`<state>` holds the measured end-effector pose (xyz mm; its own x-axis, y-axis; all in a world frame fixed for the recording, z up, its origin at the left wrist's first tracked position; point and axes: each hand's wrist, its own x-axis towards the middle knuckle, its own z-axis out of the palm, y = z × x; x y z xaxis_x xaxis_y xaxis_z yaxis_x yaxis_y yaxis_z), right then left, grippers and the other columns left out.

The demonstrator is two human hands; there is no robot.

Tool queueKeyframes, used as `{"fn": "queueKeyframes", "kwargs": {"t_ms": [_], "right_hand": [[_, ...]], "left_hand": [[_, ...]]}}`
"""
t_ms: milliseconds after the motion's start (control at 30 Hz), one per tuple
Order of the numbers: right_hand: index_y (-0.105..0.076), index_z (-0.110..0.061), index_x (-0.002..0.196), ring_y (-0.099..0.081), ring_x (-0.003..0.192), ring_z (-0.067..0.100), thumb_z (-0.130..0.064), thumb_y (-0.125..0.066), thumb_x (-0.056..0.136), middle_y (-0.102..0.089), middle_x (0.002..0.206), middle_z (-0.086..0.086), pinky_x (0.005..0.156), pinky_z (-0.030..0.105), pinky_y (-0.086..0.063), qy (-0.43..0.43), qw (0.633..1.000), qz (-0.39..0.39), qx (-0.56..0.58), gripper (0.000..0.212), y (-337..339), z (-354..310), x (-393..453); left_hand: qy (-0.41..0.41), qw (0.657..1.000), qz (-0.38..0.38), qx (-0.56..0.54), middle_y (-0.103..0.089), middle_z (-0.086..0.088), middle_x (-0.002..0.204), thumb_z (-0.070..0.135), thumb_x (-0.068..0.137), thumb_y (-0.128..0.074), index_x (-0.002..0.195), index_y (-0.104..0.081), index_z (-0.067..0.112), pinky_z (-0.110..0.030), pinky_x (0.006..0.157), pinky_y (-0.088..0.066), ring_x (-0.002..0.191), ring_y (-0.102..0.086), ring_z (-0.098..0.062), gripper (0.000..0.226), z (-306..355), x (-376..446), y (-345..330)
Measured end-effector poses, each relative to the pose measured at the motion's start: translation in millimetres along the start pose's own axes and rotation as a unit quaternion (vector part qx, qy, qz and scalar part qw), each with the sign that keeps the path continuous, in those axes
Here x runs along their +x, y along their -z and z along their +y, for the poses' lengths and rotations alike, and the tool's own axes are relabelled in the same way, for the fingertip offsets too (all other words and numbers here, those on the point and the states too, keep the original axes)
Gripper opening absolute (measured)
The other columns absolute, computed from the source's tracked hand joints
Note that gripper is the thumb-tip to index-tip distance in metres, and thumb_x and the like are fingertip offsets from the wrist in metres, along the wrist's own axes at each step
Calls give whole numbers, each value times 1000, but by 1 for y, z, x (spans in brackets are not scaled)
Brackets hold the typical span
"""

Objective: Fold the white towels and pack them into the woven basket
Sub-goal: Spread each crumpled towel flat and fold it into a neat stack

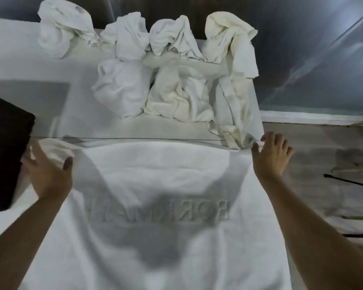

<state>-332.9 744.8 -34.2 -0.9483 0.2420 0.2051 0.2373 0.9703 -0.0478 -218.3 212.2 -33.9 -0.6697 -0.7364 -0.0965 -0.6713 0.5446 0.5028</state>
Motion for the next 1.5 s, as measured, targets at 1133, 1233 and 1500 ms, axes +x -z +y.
{"fn": "queueKeyframes", "kwargs": {"t_ms": [1133, 1233, 1500], "right_hand": [[-35, -32, 152, -36, 140, 38, -70, -42, 94, -36, 158, 6, 110, 58, -27, -13, 980, -195, -27, 69, -37, -26, -63], [-31, -32, 154, -24, 150, 32, -67, -47, 94, -26, 165, 5, 118, 56, -23, -26, 973, -226, 45, 71, -40, -21, -60], [-33, -22, 156, -30, 149, 31, -55, -51, 98, -34, 162, 9, 121, 49, -25, -5, 982, -173, 70, 70, -23, 22, -74]], "left_hand": [[-122, 949, -160, 242, -12, -17, 161, 70, 83, -54, 139, -22, 46, -75, 102, -24, 141, -19, -50, 69, -8, 49, -41], [-127, 948, -172, 238, -2, -14, 166, 70, 88, -52, 146, -12, 51, -75, 109, -14, 148, -8, -49, 73, -6, 58, -47], [-194, 944, -126, 234, -15, -21, 162, 46, 99, -52, 152, -20, 35, -74, 109, -19, 145, -18, -49, 63, 6, 48, -61]]}}
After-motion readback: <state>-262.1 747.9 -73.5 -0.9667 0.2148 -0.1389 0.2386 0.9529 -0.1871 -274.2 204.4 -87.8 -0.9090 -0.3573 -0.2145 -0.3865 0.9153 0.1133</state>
